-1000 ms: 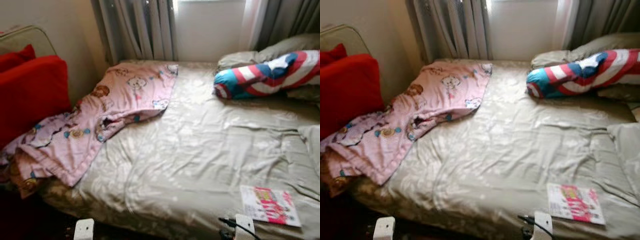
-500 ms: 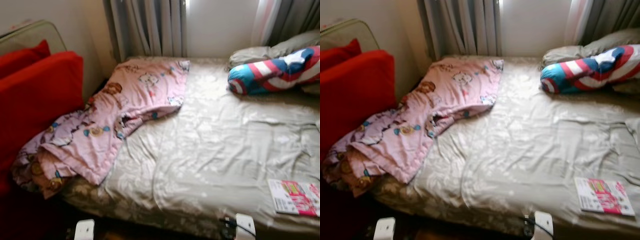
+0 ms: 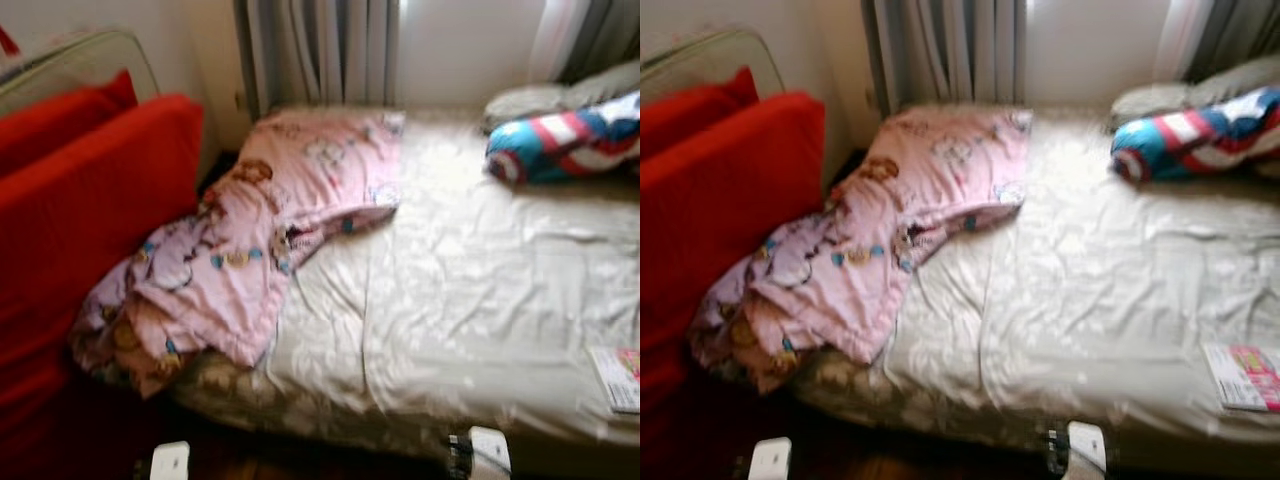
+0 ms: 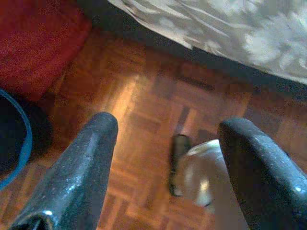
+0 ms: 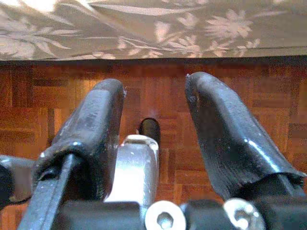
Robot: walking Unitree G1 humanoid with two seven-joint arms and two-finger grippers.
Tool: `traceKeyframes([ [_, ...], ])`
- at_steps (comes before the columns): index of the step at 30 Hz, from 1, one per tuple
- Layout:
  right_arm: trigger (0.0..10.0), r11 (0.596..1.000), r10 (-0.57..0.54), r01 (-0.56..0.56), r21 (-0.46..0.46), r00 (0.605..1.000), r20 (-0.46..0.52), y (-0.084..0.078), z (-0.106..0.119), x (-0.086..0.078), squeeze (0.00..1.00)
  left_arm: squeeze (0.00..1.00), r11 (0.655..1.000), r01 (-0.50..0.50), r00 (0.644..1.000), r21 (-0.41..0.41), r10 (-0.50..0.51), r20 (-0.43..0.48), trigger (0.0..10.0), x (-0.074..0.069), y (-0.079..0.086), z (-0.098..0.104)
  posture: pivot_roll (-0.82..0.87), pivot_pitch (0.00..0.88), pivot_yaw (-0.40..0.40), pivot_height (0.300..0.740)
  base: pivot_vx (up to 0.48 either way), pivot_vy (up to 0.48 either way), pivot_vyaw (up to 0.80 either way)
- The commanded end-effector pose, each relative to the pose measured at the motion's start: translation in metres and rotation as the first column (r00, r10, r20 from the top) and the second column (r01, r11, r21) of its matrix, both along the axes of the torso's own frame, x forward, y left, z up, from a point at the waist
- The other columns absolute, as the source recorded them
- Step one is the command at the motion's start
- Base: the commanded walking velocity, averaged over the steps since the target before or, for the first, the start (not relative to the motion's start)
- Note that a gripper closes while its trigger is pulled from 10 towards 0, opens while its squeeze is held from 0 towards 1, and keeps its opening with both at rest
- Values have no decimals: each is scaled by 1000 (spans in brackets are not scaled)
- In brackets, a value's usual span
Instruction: Clean up the room
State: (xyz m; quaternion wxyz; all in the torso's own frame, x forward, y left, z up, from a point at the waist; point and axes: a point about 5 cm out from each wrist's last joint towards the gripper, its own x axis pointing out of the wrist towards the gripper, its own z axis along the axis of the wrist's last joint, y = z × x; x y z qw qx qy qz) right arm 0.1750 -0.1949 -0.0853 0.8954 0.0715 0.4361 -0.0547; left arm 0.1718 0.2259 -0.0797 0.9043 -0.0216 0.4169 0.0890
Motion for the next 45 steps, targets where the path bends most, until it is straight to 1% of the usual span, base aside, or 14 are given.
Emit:
traceKeyframes([
  [1, 10000, 1000, 24, -24, 14, 1000, -7, 8, -1, 1, 0, 0, 1000, -9, 999, 13, 10, -36, 10000, -10, 6, -3, -37, 45, 14, 740, 0, 476, 0],
  [17, 10000, 999, 45, -45, 5, 999, -15, 7, -1, -1, 0, 0, 1000, -13, 999, 7, 14, -39, 10000, -11, 4, -4, -36, 22, 6, 740, 0, 469, 0],
  [28, 10000, 998, 68, -68, -6, 998, -10, 6, -1, 0, 0, 0, 1000, -15, 999, 6, 16, -30, 10000, -11, 3, -4, -29, 35, 2, 740, 0, 0, 0],
  [37, 10000, 998, 69, -69, -9, 998, -14, 7, -1, 1, 0, 0, 1000, -18, 999, 2, 18, -29, 10000, -10, 4, -4, -23, 55, 0, 740, 0, 0, 756],
  [41, 10000, 999, 47, -47, 2, 999, -15, 7, -1, 0, 0, 0, 1000, -17, 999, -1, 17, -29, 10000, -10, 4, -4, -24, 59, 0, 740, 0, 0, 0],
  [45, 10000, 999, 47, -47, 3, 999, -14, 7, -1, 0, 0, 0, 1000, -16, 999, -3, 16, -28, 10000, -10, 4, -4, -25, 63, -1, 740, 0, 0, 0],
])
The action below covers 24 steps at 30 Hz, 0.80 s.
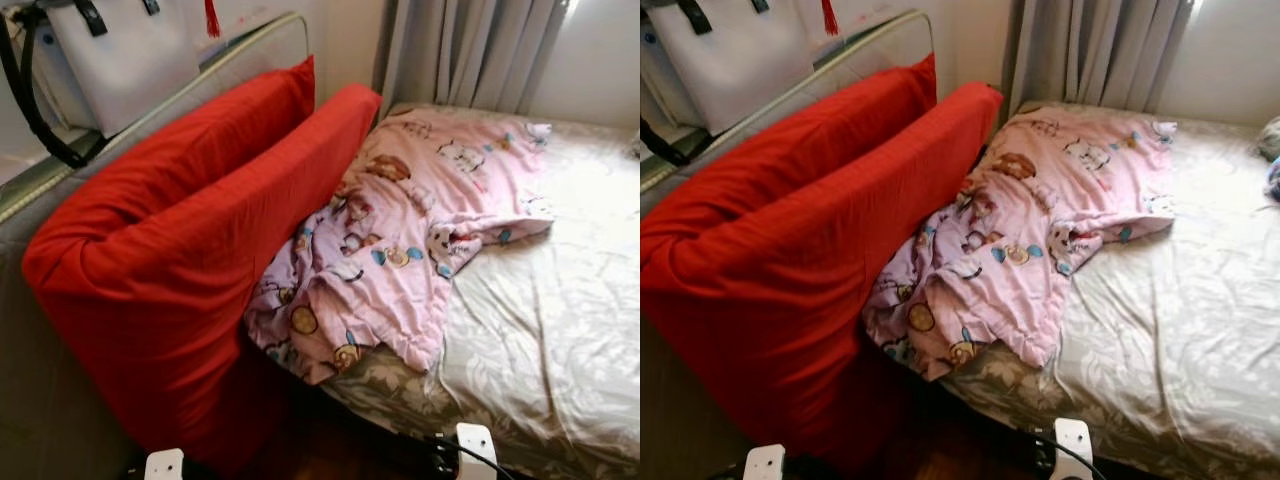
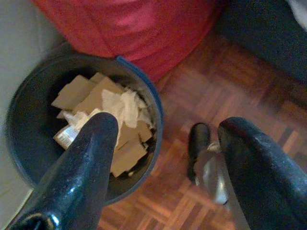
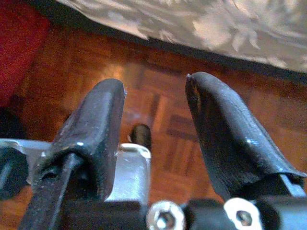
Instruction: Clean up the room
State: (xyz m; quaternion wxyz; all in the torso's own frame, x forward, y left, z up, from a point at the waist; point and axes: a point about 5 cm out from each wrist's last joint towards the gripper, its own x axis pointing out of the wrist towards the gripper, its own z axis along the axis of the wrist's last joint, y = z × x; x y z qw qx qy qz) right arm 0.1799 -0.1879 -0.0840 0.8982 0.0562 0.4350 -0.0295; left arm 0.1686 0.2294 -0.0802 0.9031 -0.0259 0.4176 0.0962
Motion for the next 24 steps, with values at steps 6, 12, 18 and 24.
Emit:
traceKeyframes([
  [6, 10000, 1000, -22, 22, 7, 1000, -15, 0, -2, -5, 0, 0, 1000, 7, 1000, -5, -7, -23, 10000, -6, 0, -3, -22, 71, -7, 740, 0, 0, 0],
  [12, 10000, 1000, -20, 20, 6, 1000, -15, -1, -2, -5, 0, 0, 1000, 5, 1000, -8, -5, -22, 10000, -6, 0, -3, -21, 73, -9, 740, 0, 0, 0],
  [18, 10000, 1000, -1, 1, 1, 1000, -16, -1, -2, -4, 0, 0, 1000, 4, 1000, -9, -4, -20, 10000, -6, 0, -3, -21, 72, -8, 740, 0, 0, 0],
  [24, 10000, 1000, 10, -10, -1, 1000, -17, 0, -2, -4, 0, 0, 1000, 1, 1000, -11, -2, -19, 10000, -6, 0, -3, -20, 72, -8, 740, 84, 0, 0],
])
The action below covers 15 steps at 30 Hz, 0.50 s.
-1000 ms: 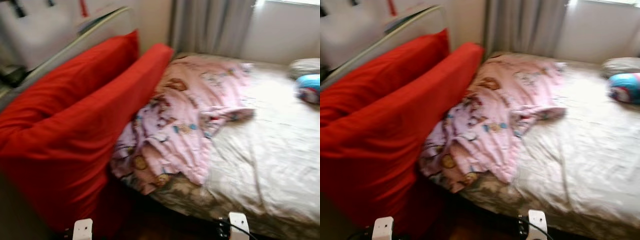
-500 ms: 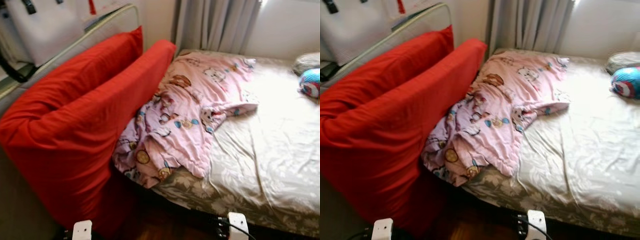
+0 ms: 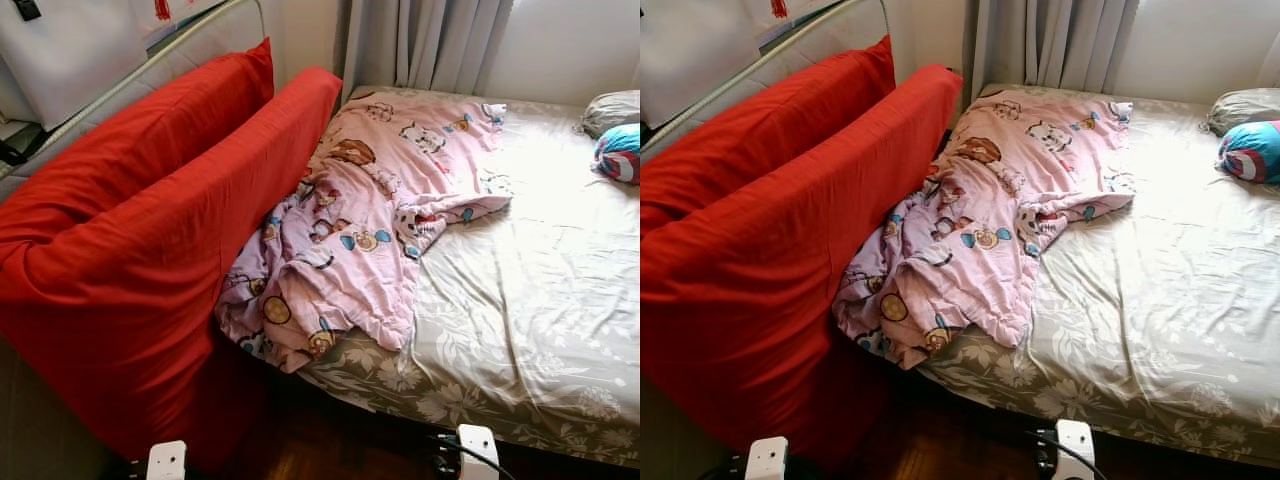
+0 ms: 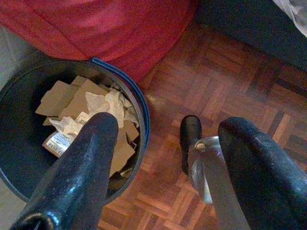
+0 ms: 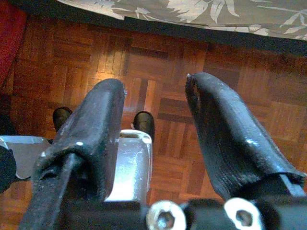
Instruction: Clean up the room
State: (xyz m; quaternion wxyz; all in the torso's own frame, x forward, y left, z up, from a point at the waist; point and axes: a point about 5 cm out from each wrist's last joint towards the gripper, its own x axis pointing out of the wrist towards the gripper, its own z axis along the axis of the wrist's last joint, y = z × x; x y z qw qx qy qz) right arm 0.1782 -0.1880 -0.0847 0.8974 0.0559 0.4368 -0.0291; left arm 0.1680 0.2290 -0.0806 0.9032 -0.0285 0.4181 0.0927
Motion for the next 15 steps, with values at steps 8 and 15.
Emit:
traceKeyframes([
  [8, 10000, 1000, 13, -13, -2, 1000, -12, 0, -1, -2, 0, 0, 1000, -2, 1000, -6, 2, -18, 10000, -6, 0, -3, -22, 73, -8, 740, 255, 0, 0],
  [15, 10000, 1000, 19, -20, -6, 1000, -11, 0, -1, -2, 0, 0, 1000, 0, 1000, -6, 0, -17, 10000, -5, 0, -2, -22, 73, -8, 740, 296, 0, 91],
])
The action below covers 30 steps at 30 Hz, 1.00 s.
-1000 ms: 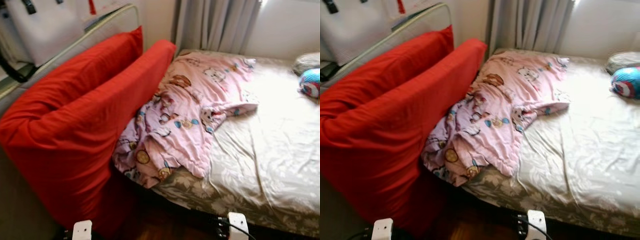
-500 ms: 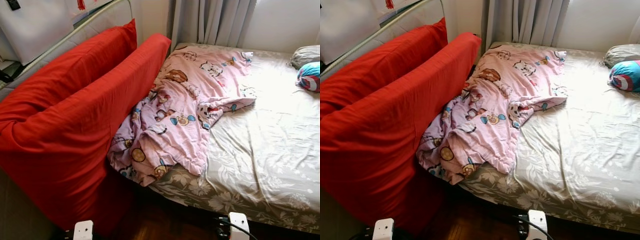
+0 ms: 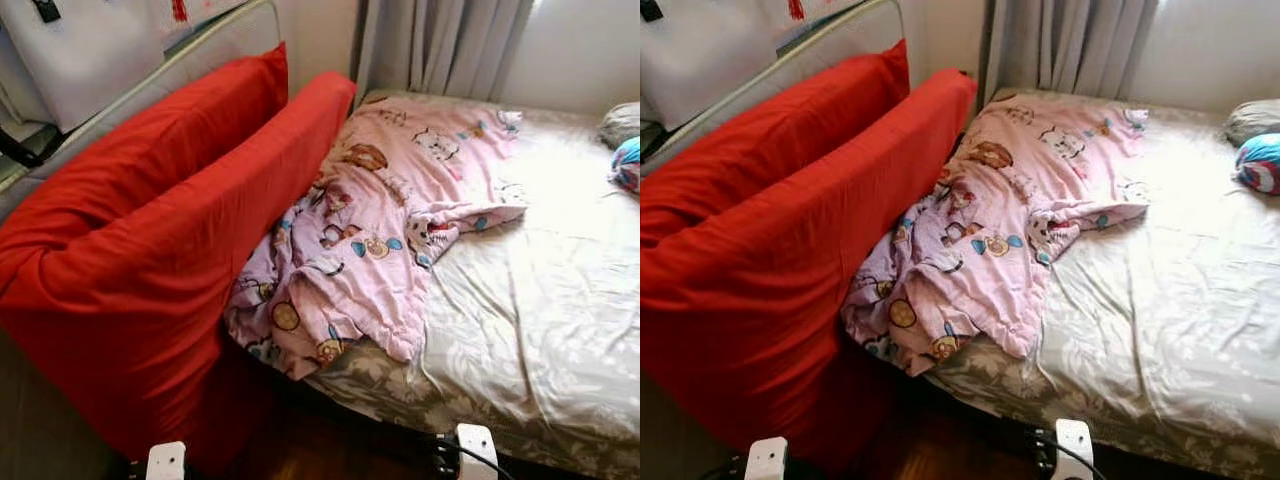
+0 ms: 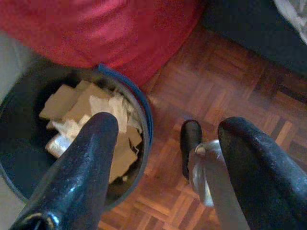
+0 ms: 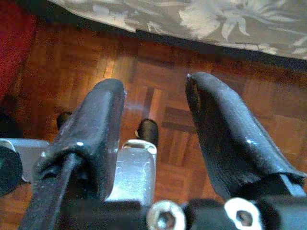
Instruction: Clean up the room
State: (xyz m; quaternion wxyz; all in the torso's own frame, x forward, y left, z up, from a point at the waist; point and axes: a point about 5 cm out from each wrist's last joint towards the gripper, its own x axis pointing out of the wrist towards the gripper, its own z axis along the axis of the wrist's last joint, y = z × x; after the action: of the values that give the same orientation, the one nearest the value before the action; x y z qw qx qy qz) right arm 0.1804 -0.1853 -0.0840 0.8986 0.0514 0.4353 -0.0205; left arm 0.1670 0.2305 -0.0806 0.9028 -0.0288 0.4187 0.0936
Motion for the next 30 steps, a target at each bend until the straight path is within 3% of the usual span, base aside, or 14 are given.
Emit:
traceKeyframes([
  [1, 10000, 1000, 0, 0, -5, 1000, -15, -3, -2, -4, 0, 0, 1000, 2, 1000, -6, -2, -15, 10000, -4, -1, -2, -22, 73, -8, 740, 307, 0, 656],
  [4, 10000, 1000, -3, 3, -5, 1000, -15, -3, -2, -4, 0, 0, 1000, 1, 1000, -7, -1, -15, 10000, -4, -1, -2, -21, 71, -8, 740, 304, 0, 650],
  [16, 10000, 1000, -22, 22, 6, 1000, 7, -3, 0, -3, 0, 0, 1000, -1, 1000, -10, 1, -2, 10000, -3, -2, -2, -21, 72, -12, 740, 301, 0, 0],
  [24, 10000, 996, -89, 88, 14, 993, 74, -5, 3, 0, 0, 0, 999, 4, 998, -40, -2, 56, 10000, 0, -4, 1, -22, 73, -11, 740, 0, 0, 0],
  [30, 10000, 995, -103, 101, 21, 981, 166, -7, 8, 4, 0, 0, 996, -44, 990, -79, 54, 130, 10000, 2, -4, 4, -26, 69, -10, 740, 0, 0, 0],
])
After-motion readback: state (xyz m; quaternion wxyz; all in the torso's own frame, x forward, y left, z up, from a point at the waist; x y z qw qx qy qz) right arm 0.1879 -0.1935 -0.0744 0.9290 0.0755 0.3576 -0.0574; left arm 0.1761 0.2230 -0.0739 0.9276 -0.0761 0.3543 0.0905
